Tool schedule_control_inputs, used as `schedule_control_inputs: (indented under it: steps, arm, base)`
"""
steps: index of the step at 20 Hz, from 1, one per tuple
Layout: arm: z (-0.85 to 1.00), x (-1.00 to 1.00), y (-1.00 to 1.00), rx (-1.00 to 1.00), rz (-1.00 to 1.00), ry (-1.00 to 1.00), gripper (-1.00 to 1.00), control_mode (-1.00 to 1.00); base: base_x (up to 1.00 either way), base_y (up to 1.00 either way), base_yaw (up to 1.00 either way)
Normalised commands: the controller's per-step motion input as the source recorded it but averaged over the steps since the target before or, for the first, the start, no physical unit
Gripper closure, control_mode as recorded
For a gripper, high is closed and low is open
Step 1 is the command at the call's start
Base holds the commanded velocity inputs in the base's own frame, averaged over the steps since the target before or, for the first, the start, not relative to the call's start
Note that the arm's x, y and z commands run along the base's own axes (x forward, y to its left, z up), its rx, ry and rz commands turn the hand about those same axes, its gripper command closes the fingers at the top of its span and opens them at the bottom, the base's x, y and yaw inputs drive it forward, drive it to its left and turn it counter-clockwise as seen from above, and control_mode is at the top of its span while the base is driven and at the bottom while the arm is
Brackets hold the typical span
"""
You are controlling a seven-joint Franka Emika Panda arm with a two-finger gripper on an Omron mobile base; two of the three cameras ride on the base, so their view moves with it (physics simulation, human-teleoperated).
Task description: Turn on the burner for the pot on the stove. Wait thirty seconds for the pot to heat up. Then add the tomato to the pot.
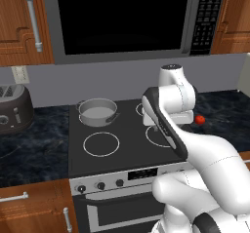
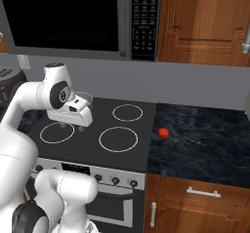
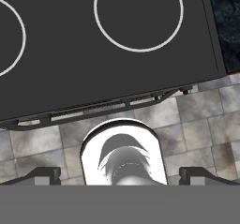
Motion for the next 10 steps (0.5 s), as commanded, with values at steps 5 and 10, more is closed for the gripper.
schedule_control_inputs:
  steps: [5, 10]
  arm:
    - [-0.5, 0.09, -0.45, 0.03, -0.01, -0.01, -1.0, -1.0]
    - [-0.22, 0.36, -0.68, 0.05, 0.03, 0.0, -1.0, -1.0]
  base:
    - [0.0, 0.0, 0.0]
    - [0.0, 0.0, 0.0]
